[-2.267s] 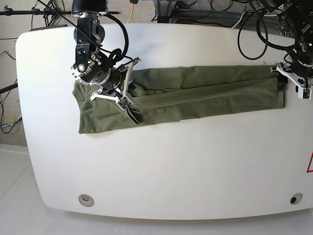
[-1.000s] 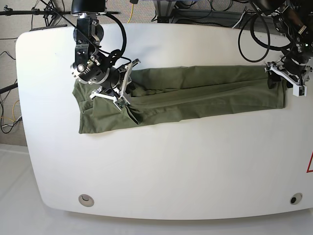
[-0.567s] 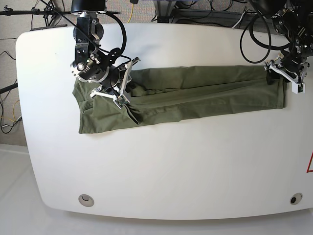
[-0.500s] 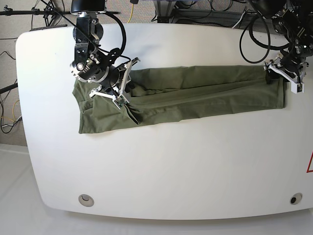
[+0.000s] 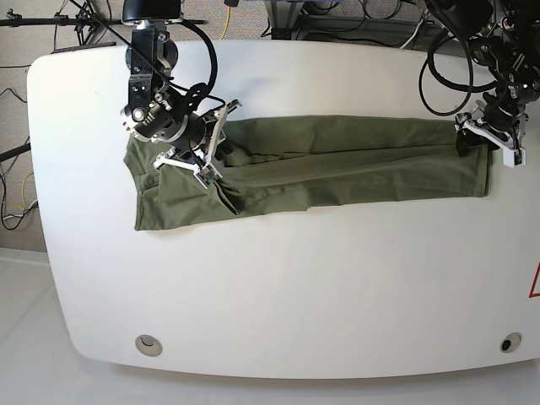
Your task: Fold the T-shirt properly
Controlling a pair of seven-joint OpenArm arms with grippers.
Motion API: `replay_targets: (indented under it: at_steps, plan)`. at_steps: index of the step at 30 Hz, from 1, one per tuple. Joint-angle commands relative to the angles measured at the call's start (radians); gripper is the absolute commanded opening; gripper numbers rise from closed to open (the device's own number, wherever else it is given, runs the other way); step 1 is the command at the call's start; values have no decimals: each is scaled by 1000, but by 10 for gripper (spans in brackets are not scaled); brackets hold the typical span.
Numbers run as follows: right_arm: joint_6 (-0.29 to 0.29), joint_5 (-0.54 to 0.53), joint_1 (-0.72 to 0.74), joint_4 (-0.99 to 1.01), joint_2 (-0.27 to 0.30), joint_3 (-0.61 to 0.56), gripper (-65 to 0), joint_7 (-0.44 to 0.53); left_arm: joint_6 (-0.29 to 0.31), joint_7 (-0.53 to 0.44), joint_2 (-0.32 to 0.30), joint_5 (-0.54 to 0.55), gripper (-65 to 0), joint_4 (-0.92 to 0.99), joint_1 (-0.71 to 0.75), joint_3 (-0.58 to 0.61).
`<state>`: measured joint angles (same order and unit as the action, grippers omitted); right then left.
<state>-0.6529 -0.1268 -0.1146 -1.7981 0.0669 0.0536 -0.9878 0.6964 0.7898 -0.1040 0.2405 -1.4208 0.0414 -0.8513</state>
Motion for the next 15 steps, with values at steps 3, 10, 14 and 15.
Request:
replay_targets:
  at_steps: [3,10,14,15]
  plan:
    - [-3,-10,14,-17,6,4,-566,22,2,-10,-14,1,-245,10,-19,4]
    - [-5,-19,12,-20,3,2,-565,25,2,-26,-26,-4,-243,50,-51,5]
    - [-4,-36,11,-22,3,2,-563,38,2,-41,-25,-1,-244,37,-42,10]
    - [-2,-44,9,-24,4,1,-561,44,2,-47,-23,3,-244,25,-32,11]
